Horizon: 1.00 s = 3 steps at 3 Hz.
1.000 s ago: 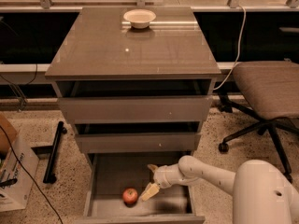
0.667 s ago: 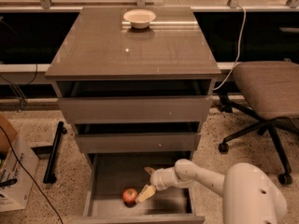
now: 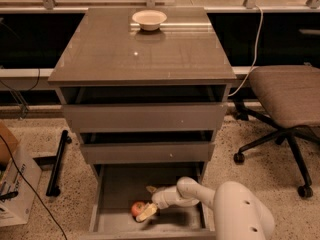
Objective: Pick apple from bottom drawer and place on counter
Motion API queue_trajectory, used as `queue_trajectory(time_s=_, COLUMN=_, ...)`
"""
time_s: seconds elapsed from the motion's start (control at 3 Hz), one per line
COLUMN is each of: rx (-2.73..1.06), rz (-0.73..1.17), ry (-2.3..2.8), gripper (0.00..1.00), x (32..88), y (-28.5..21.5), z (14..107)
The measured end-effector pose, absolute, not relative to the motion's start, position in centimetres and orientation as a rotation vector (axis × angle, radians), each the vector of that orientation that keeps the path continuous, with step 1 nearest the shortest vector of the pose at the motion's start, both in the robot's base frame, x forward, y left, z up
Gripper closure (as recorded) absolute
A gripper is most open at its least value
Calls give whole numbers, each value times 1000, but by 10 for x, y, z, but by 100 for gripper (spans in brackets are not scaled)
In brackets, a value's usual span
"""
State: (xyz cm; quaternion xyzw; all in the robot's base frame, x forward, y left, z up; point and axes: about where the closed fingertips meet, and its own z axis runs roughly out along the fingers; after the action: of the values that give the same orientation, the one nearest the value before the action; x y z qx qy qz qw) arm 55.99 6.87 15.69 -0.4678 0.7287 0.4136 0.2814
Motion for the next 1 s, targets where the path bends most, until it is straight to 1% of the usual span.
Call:
queue_trajectory(time_s=0.33, rx=-1233, rz=1168, ry=1962, gripper=3, x=552, y=86, z=136)
queue_trajectory(time_s=0.67, rx=-1223, rz=1189, ry=1964, gripper=26, x=546, y=92, z=131)
queue_trajectory(time_s=1.0, rx=-1194, rz=1189, ry=1973, gripper=57, x=542, y=88, z=133)
